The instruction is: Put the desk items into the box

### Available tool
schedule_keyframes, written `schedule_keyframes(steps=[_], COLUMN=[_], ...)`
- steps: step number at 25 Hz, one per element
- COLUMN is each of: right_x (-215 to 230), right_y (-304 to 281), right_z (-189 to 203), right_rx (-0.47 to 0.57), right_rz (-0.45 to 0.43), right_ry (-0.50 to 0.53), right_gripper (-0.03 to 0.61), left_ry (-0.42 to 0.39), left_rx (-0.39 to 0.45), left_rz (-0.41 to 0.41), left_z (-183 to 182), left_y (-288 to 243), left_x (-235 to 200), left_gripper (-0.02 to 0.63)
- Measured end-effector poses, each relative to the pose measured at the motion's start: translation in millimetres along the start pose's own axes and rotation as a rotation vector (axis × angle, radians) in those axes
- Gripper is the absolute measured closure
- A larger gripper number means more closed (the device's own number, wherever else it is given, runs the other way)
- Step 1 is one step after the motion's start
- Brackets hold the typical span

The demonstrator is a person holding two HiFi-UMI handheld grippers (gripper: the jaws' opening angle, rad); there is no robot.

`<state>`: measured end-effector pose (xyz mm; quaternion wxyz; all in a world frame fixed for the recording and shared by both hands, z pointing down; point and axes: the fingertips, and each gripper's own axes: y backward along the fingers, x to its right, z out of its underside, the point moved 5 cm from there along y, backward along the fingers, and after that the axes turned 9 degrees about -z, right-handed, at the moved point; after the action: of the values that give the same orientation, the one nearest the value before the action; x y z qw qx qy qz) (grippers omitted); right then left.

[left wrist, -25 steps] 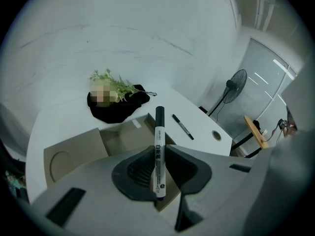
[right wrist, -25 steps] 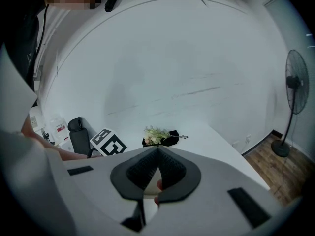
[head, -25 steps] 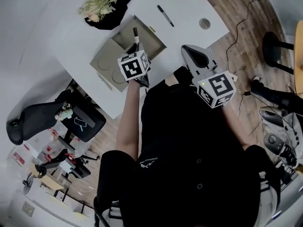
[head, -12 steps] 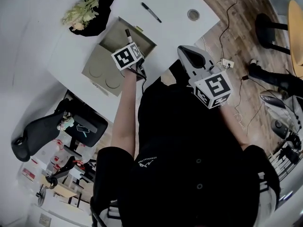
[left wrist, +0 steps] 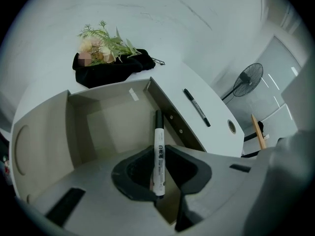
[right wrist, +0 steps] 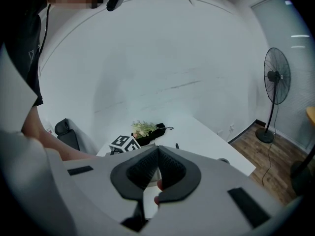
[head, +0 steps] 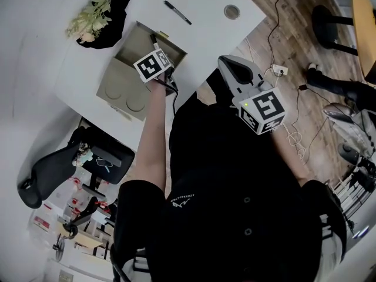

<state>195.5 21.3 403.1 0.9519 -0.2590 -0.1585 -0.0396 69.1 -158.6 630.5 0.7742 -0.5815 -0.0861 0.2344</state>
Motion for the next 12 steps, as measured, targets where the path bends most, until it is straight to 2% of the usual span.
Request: schedule_keyframes(steps=[6, 12], right_x=[3.3, -1.0], right_y=[4.9, 2.0], right_z=[-0.7, -3.3], right_rx=[0.005, 0.006], right_rz=[0.007, -0.024], right_ry=[-0.003, 0.012], right_gripper=[0.58, 0.58], left_ry=[0.004, -0.005], left_rx=[0.037, 0.1], left_rz=[-0.008, -0.02], left_z=[-1.9, -2.1], left_y=[4.5, 20.7], left_x=[0.7, -5.6], left_gripper=[0.538, 0.529])
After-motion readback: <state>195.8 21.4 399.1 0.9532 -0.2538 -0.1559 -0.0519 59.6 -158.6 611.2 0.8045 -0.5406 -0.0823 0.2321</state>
